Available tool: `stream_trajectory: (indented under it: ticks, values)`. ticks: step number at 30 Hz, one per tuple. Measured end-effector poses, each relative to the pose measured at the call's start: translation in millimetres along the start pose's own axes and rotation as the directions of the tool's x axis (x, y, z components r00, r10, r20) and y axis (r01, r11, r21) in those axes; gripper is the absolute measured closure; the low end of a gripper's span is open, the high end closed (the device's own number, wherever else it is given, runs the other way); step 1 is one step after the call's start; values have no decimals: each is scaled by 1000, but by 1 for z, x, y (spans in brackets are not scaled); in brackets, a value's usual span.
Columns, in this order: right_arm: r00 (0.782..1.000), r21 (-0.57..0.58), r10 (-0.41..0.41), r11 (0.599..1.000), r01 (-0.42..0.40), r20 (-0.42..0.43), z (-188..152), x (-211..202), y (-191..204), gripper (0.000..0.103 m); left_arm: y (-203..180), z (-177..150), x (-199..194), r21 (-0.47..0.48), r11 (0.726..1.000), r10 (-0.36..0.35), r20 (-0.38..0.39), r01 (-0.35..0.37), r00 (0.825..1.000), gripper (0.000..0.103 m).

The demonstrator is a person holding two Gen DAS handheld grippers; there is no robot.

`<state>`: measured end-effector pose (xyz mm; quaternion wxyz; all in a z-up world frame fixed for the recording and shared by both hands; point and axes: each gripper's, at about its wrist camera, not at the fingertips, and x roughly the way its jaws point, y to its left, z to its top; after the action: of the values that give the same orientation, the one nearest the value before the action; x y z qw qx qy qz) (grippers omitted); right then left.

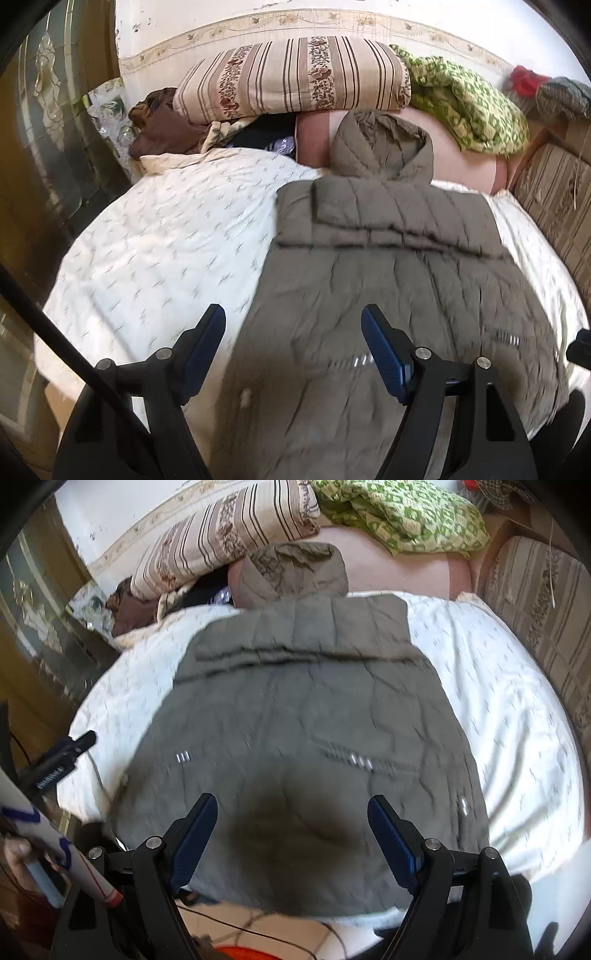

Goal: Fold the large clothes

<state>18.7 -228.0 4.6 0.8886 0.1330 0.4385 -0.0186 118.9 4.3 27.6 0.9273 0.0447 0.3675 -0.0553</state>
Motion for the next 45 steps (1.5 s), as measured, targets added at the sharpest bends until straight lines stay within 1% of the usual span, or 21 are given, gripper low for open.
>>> stream_trajectory:
  ticks: [3,8,11,14,16,17,19,20,22,24,25,27,28,31,34,37,41,42,44,45]
  values:
    - [1000,4,3,1000,-3,13,19,6,14,15,-5,16,29,-20,999,-39,-5,39,999,28]
    - [999,-19,-41,999,41,29,53,17,33,15,-9,40,81,-34,998,-49,-1,49,999,28]
    - [997,-17,-74,997,75,35,82,34,45,15,0,54,114,-76,994,-77,-16,75,997,28]
    - [994,-29,-93,995,94,50,116,58,59,15,18,56,141,-119,990,-75,-34,70,997,28]
    - [994,-37,-100,994,102,48,150,85,70,15,35,49,156,-158,985,-74,-48,66,996,28]
    - [994,-41,-99,994,101,46,162,95,72,15,44,45,165,-178,982,-80,-71,66,994,28]
    - [993,-46,-105,993,108,48,203,127,83,15,59,40,183,-213,975,-95,-127,66,987,28]
    - [993,-45,-108,993,110,51,217,137,85,15,64,39,187,-224,973,-93,-138,61,986,28]
    - [988,-48,-130,990,134,77,264,168,95,15,73,40,198,-253,966,-88,-156,47,984,28]
    - [979,-64,-173,981,181,111,307,195,108,15,77,41,203,-269,962,-92,-168,45,981,28]
    - [970,-74,-205,974,216,130,333,213,116,15,78,41,204,-272,961,-94,-170,45,981,28]
    - [942,-75,-288,950,304,173,370,239,129,15,78,42,205,-268,963,-88,-171,39,981,28]
    - [931,-71,-315,940,332,182,389,254,135,15,78,41,205,-264,964,-86,-172,38,981,28]
    - [926,-23,-337,938,346,168,427,291,141,15,78,40,208,-263,964,-91,-186,40,978,28]
    - [929,10,-334,942,337,160,454,320,146,15,78,37,215,-278,958,-134,-220,70,966,28]
    - [918,9,-366,929,369,154,470,343,151,15,79,33,221,-289,953,-168,-243,94,955,28]
    - [904,-6,-414,909,417,111,482,374,150,15,81,31,230,-291,954,-152,-260,73,954,28]
    - [904,-7,-416,908,419,103,483,379,148,15,82,31,232,-297,952,-151,-263,69,953,28]
    - [910,-6,-405,913,407,86,482,386,143,17,85,29,235,-312,948,-151,-269,63,951,28]
    - [917,-8,-392,919,394,80,480,387,142,21,86,30,236,-316,947,-150,-270,60,951,28]
